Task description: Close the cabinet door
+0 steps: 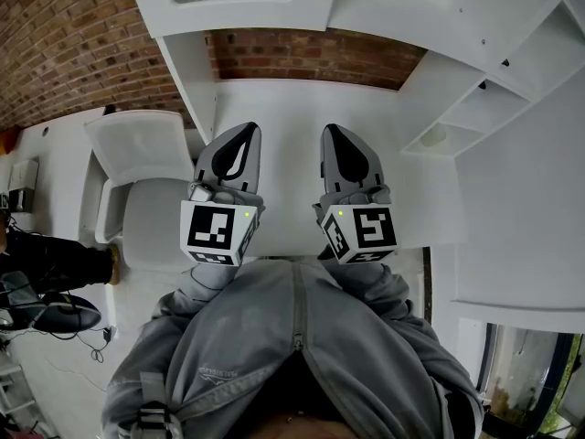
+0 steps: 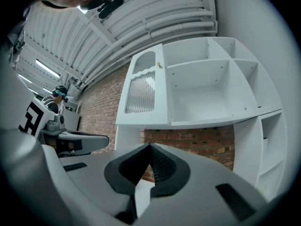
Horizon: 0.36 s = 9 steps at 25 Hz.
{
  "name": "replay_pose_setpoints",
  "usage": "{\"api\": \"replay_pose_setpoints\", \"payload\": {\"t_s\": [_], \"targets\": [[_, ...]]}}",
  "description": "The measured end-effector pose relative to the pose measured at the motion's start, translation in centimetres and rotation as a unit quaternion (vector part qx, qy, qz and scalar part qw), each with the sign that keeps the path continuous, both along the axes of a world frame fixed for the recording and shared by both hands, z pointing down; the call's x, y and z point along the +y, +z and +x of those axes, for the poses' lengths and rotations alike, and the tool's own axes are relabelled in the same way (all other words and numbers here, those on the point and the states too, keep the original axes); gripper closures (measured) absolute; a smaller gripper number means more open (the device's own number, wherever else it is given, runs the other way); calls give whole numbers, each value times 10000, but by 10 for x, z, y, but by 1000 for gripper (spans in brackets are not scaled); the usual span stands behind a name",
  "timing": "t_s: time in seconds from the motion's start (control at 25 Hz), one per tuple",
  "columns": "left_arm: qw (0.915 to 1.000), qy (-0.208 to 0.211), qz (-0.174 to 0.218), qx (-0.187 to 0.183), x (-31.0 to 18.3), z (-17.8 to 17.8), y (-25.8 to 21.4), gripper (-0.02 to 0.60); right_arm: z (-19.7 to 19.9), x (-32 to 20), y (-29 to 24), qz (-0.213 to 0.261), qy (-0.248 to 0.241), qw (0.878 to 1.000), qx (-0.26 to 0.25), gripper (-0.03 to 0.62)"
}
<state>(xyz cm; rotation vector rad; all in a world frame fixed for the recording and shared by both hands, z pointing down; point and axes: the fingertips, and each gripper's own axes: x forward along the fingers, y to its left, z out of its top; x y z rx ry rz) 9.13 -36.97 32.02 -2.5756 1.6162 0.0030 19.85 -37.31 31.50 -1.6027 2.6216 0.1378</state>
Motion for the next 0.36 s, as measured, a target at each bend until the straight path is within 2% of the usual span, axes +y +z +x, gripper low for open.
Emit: {"api": "replay_pose_setpoints", "payload": {"t_s": [0.36], "targets": [[10000, 16, -8, 9, 2, 3, 1, 578, 6, 0, -1, 19, 23, 10000, -16, 569]]}}
